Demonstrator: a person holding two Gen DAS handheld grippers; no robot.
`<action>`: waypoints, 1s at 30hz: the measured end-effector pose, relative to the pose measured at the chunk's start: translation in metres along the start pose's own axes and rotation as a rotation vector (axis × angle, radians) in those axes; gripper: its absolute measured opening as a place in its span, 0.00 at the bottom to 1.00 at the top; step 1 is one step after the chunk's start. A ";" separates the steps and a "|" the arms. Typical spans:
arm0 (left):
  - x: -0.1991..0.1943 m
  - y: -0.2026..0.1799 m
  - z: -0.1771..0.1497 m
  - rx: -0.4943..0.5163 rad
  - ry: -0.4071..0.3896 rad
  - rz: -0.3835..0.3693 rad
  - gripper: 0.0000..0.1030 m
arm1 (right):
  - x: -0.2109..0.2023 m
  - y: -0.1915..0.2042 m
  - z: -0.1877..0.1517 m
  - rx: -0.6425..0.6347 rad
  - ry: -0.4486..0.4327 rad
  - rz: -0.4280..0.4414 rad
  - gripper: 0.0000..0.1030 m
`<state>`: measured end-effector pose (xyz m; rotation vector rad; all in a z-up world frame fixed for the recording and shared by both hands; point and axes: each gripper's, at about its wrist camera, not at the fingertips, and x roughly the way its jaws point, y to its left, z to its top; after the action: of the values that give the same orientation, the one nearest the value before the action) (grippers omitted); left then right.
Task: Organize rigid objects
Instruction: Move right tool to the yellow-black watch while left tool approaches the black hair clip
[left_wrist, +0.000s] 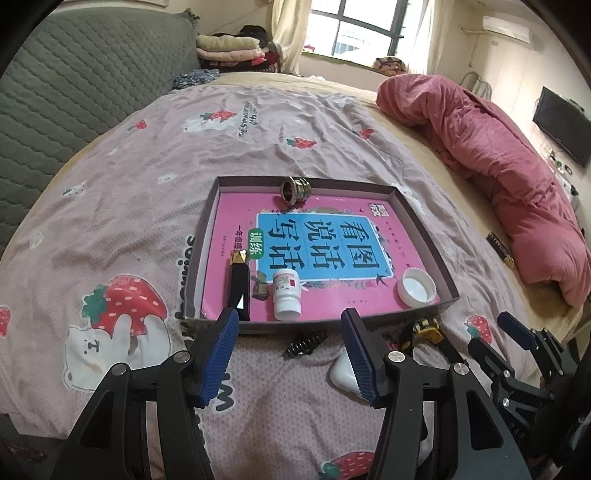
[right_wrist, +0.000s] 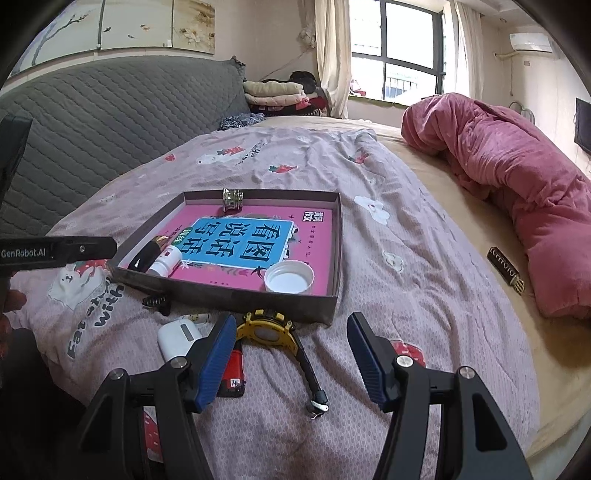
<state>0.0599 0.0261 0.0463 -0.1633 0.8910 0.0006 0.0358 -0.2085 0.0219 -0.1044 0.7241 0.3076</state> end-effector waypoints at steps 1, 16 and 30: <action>0.000 -0.001 -0.001 0.002 0.002 0.001 0.58 | 0.000 -0.001 -0.001 0.000 0.003 0.001 0.60; 0.010 -0.009 -0.024 0.055 0.064 0.005 0.58 | 0.009 0.000 -0.010 -0.015 0.067 -0.001 0.60; 0.030 -0.010 -0.039 0.077 0.118 0.009 0.58 | 0.024 -0.002 -0.016 -0.026 0.101 0.011 0.60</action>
<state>0.0493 0.0088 0.0001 -0.0878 1.0085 -0.0348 0.0431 -0.2079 -0.0055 -0.1413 0.8210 0.3237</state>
